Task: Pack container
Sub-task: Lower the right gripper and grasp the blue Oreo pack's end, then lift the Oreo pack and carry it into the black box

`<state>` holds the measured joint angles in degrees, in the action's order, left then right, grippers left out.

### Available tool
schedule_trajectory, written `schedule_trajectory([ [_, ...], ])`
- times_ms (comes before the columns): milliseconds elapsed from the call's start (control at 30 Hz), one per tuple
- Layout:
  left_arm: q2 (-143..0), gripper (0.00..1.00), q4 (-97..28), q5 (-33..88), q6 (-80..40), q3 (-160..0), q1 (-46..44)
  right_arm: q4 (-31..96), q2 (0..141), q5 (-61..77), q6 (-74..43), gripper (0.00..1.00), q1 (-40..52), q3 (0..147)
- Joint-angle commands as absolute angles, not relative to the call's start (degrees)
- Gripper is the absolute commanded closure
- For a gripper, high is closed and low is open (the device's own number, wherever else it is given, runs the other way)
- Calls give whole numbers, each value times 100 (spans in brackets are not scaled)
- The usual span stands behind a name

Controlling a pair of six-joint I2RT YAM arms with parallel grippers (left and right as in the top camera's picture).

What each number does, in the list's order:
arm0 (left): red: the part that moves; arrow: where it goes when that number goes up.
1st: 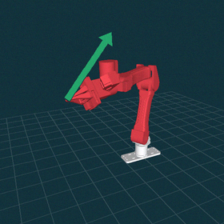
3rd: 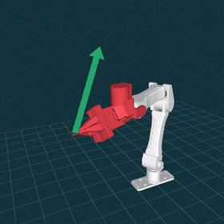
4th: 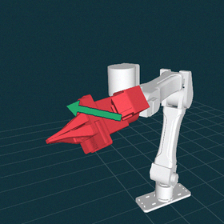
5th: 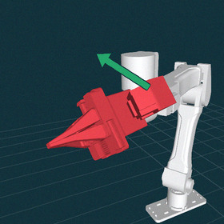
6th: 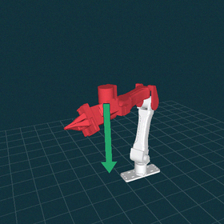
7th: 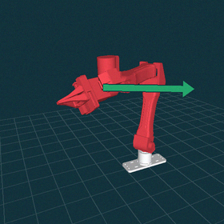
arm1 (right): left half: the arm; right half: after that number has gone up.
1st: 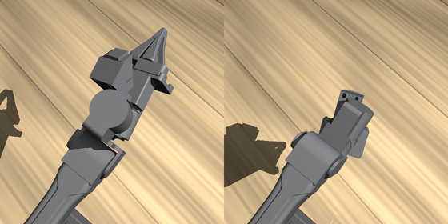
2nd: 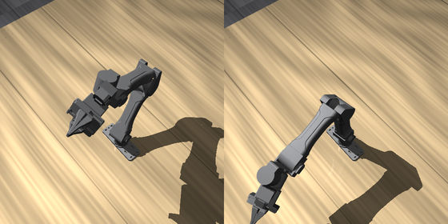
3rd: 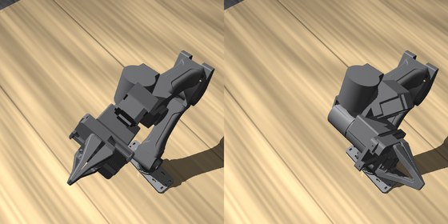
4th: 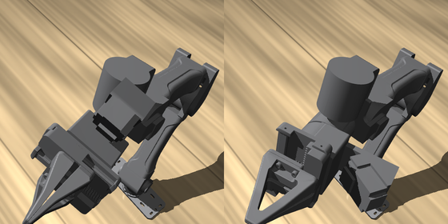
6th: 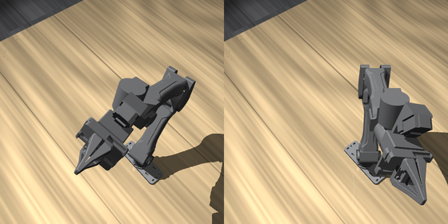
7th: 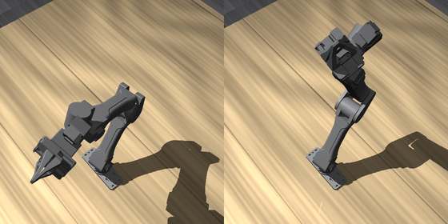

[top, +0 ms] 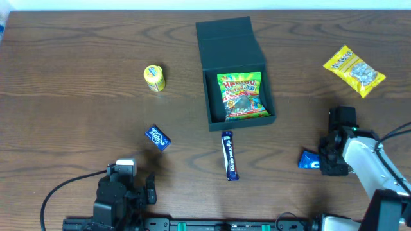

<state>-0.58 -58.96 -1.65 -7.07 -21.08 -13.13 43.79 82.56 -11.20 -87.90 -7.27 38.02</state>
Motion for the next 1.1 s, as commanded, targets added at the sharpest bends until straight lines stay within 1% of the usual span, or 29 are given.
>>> schedule_trajectory([
  [0,-21,5,-6272,-316,-773,-2036,-1278,4397,8285,-1219,-8799,81,-794,3765],
  [100,-21,5,-6272,-318,-773,-2036,-1278,4370,8283,-1216,-8593,84,-794,3771],
  [133,-21,5,-6272,-316,-773,-2036,-1278,4359,8285,-1216,-8493,89,-794,3782],
  [200,-21,5,-6272,-316,-773,-2036,-1278,4346,8283,-1216,-8451,94,-794,3785],
  [333,-21,5,-6272,-316,-773,-2036,-1278,4348,8283,-1170,-8451,97,-794,3806],
  [600,-21,5,-6272,-316,-773,-2036,-1278,4351,8283,-849,-7658,98,-784,4259],
  [800,-21,5,-6272,-318,-773,-2036,-1278,4466,8283,-272,-6337,98,-779,4978],
  [867,-21,5,-6272,-316,-773,-2036,-1278,4556,8283,16,-5717,98,-779,5310],
  [933,-21,5,-6272,-316,-773,-2036,-1278,4600,8283,423,-4974,98,-766,5645],
  [1067,-21,5,-6272,-316,-773,-2036,-1278,4657,8283,1675,-3249,96,-548,6394],
])
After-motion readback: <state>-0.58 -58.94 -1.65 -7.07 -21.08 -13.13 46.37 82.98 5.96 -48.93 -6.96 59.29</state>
